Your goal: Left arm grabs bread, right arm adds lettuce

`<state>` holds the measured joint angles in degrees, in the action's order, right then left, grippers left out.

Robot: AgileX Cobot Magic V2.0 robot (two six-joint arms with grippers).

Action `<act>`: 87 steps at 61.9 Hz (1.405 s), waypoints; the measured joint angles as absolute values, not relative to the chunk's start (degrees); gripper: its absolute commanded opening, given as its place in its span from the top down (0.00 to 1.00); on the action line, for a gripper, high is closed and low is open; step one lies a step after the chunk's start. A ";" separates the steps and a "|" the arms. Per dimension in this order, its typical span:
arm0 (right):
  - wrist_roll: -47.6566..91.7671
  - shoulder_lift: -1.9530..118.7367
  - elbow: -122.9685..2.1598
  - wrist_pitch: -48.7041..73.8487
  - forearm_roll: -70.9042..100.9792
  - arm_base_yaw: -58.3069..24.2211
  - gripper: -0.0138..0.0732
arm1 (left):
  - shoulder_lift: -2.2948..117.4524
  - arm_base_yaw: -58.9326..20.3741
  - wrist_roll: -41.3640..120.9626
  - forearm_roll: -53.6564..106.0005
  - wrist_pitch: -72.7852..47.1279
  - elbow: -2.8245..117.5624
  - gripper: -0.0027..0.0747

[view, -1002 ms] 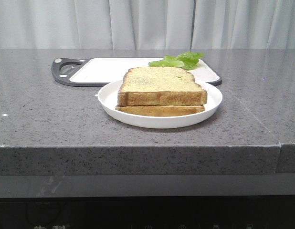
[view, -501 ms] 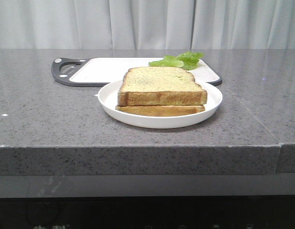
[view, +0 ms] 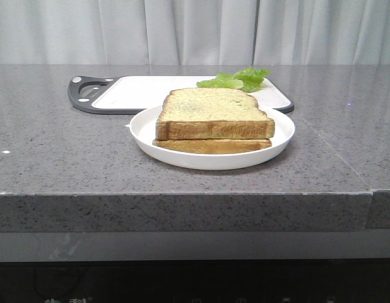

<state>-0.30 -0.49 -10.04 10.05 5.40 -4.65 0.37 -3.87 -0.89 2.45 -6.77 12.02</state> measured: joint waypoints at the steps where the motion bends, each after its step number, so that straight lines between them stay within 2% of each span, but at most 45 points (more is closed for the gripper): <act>1: -0.30 -0.49 -11.18 10.53 5.40 -4.65 0.98 | 0.84 -3.87 -0.89 2.45 -7.79 13.69 0.99; 11: -0.30 1.80 -20.07 15.06 5.40 -4.65 0.98 | 7.57 -3.87 -0.89 2.45 -17.18 26.91 0.99; 25: -0.30 12.59 -31.83 19.63 5.40 -4.65 0.98 | 20.09 -3.87 -0.89 2.59 -29.27 38.51 0.99; 60: -0.30 33.68 -34.86 24.13 5.29 -4.65 0.98 | 35.42 -3.87 -0.89 2.87 -32.41 39.66 0.99; 63: -0.30 35.15 -34.86 24.41 5.29 -4.65 0.97 | 36.63 -3.87 -0.89 2.87 -32.50 39.66 0.97; 67: -0.30 37.02 -34.86 24.65 5.29 -4.65 0.96 | 38.05 -3.87 -0.89 3.18 -32.54 39.66 0.89; 72: -0.30 39.33 -34.86 25.00 5.29 -4.65 0.88 | 39.89 -3.87 -0.89 4.28 -32.54 39.66 0.71; 74: -0.30 40.36 -34.86 25.27 5.29 -4.65 0.82 | 40.58 -3.87 -0.89 4.86 -32.54 39.66 0.61; 76: -0.30 41.33 -34.86 25.52 5.29 -4.65 0.74 | 41.48 -3.87 -0.89 5.69 -32.54 39.66 0.50; 79: -0.30 42.38 -34.86 25.82 5.29 -4.65 0.61 | 42.59 -3.87 -0.33 6.77 -32.54 39.66 0.40; 82: -0.30 43.36 -34.86 26.10 5.29 -4.65 0.50 | 43.94 -4.01 0.41 8.22 -32.54 39.66 0.33; 87: -0.30 44.78 -34.86 26.31 5.29 -4.65 0.34 | 46.65 -5.84 2.81 11.75 -33.26 40.27 0.33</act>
